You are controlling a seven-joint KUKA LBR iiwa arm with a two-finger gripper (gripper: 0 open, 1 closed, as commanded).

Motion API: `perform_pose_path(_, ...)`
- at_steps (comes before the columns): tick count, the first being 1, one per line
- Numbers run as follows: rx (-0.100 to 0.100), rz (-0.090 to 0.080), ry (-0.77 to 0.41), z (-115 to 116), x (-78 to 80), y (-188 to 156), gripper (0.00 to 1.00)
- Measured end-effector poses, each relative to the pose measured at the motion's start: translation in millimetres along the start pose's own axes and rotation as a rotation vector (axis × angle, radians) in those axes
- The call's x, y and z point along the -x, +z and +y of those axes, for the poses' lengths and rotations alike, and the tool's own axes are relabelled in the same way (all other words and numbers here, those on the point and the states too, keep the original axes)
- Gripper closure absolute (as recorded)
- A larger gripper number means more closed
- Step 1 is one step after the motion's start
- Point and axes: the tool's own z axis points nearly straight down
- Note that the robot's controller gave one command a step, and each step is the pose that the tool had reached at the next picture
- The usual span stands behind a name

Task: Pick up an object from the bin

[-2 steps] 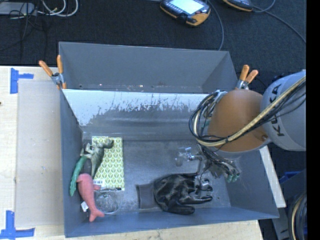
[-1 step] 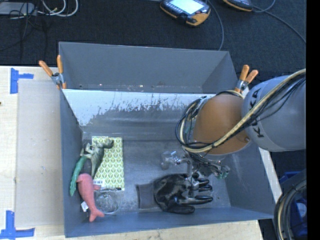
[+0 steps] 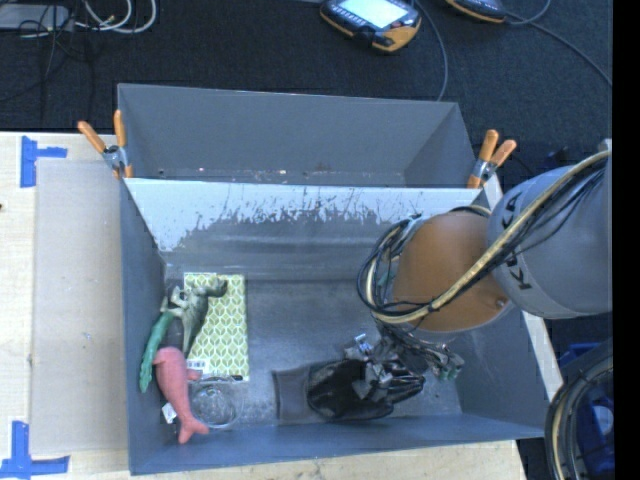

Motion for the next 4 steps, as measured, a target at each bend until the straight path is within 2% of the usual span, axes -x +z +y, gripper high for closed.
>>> perform_pose_path(4, 0.001, 0.001, 0.001, 1, -0.3, -14, 1.00)
